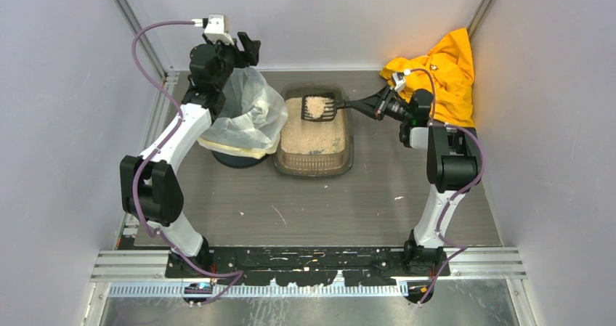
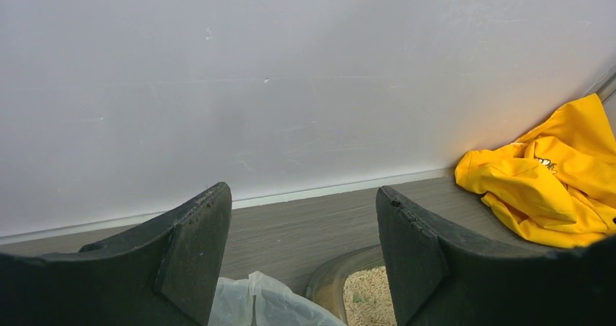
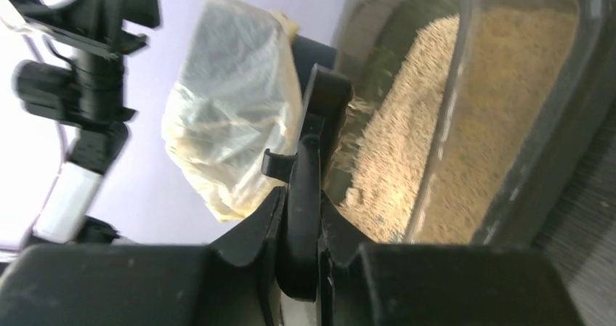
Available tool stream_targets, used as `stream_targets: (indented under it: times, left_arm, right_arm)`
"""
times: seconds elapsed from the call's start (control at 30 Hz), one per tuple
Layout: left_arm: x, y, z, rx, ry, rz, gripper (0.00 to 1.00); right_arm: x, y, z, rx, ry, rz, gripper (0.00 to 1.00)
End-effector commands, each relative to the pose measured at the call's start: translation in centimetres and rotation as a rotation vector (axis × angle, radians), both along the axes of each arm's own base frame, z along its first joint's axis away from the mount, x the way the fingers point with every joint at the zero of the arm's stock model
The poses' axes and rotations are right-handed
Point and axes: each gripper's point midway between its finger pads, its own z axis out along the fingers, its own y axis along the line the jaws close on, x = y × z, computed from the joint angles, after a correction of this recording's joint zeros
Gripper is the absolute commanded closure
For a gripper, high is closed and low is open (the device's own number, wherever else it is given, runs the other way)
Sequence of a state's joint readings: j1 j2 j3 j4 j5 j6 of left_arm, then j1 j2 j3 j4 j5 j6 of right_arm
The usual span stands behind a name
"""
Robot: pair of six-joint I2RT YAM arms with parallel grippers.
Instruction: Clean the litter box
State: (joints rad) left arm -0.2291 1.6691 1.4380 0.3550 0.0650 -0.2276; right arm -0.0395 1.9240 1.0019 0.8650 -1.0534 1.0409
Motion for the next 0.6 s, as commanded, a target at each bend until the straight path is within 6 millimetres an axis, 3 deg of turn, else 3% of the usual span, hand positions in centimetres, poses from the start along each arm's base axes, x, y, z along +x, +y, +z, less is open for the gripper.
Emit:
stream_targets:
  times: [0.0, 0.07, 0.2, 0.3, 0.4, 0.5, 0.57]
  left_arm:
    - [-0.4, -0.1, 3.2, -0.018, -0.097, -0.004, 0.27]
    - [-0.4, -0.3, 3.3, -0.021, -0.097, -0.016, 0.27]
    - [-0.2, -0.1, 3.3, -0.016, -0.098, -0.002, 0.27]
    - [-0.2, -0.2, 3.6, -0.017, -0.103, -0.009, 0.27]
    - [0.1, -0.2, 3.4, -0.018, -0.101, -0.004, 0.27]
    - [0.1, -0.4, 3.7, -0.021, -0.105, -0.016, 0.27]
    - [0.2, -0.3, 3.5, -0.022, -0.1, -0.01, 0.27]
  right_arm:
    - [0.4, 0.2, 6.0, 0.196, -0.148, 0.057, 0.99]
    - [0.9, -0.7, 6.1, 0.198, -0.168, 0.0, 0.99]
    - [0.0, 1.4, 6.0, 0.193, -0.158, 0.101, 0.99]
    - [0.7, -0.5, 5.6, 0.201, -0.15, 0.014, 0.99]
    - [-0.3, 1.7, 6.0, 0.184, -0.15, 0.124, 0.99]
    - [1.4, -1.6, 5.8, 0.206, -0.146, -0.023, 0.99]
    - [0.3, 1.4, 5.9, 0.183, -0.135, 0.111, 0.99]
